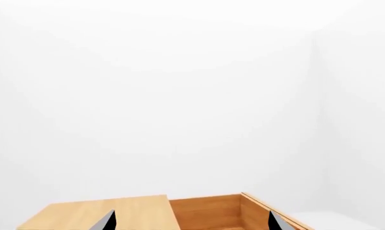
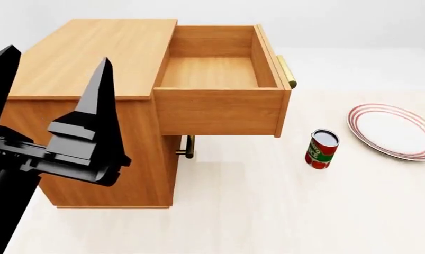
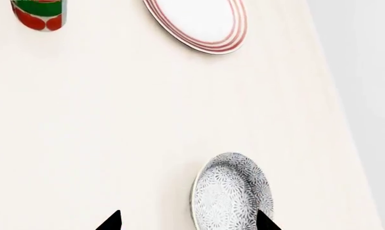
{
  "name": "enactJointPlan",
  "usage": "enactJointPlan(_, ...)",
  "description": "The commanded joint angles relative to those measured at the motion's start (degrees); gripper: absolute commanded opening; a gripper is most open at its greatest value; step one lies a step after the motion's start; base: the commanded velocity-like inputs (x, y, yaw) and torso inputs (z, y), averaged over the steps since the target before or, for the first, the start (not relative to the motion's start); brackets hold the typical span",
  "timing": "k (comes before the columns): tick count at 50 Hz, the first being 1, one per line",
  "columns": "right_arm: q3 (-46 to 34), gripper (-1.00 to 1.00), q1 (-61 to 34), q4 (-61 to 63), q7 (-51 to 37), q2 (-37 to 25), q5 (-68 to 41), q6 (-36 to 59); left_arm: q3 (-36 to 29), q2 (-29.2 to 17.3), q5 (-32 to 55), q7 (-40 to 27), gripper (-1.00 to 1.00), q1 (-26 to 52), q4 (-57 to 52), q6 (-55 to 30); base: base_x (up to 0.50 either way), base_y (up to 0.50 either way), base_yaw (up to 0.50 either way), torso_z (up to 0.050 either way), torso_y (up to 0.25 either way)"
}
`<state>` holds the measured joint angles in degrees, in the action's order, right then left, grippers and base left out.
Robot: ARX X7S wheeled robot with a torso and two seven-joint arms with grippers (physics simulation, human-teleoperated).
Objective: Put the bowl in the top drawer of the cabinet.
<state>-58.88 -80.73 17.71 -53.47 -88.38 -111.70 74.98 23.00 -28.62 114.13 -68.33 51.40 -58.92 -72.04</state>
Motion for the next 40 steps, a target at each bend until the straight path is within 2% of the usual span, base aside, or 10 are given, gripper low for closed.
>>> enactJointPlan(1,-4.3,1.00,4.7,2.1,7.9,-1.6,10.3,-5.0,0.3,0.7,0.8,-0.6,1.00,0.0,0.0,-0.7,0.00,0.00,0.00,0.000,0.000)
enactJointPlan(9,-8.3,1.00,9.0,2.8,14.3,-1.6,21.5,-10.3,0.7,1.5,0.8,-0.5,1.00,-0.3,0.2,-1.6,0.00,0.00,0.00,0.000,0.000)
enactJointPlan(19,-11.7,1.00,12.7,1.1,17.5,0.2,29.3,-12.8,1.3,2.5,0.3,0.2,1.00,-0.6,0.5,-2.9,0.00,0.00,0.00,0.000,0.000)
enactJointPlan(28,-13.7,1.00,15.0,-2.7,16.6,4.5,31.7,-14.3,3.0,4.9,-2.2,3.1,1.00,-1.3,1.0,-5.8,0.00,0.00,0.00,0.000,0.000)
enactJointPlan(40,-15.8,1.00,18.0,-8.8,17.5,9.4,35.3,-17.6,2.6,5.1,-2.2,3.0,1.00,-0.9,1.1,-6.0,0.00,0.00,0.00,0.000,0.000)
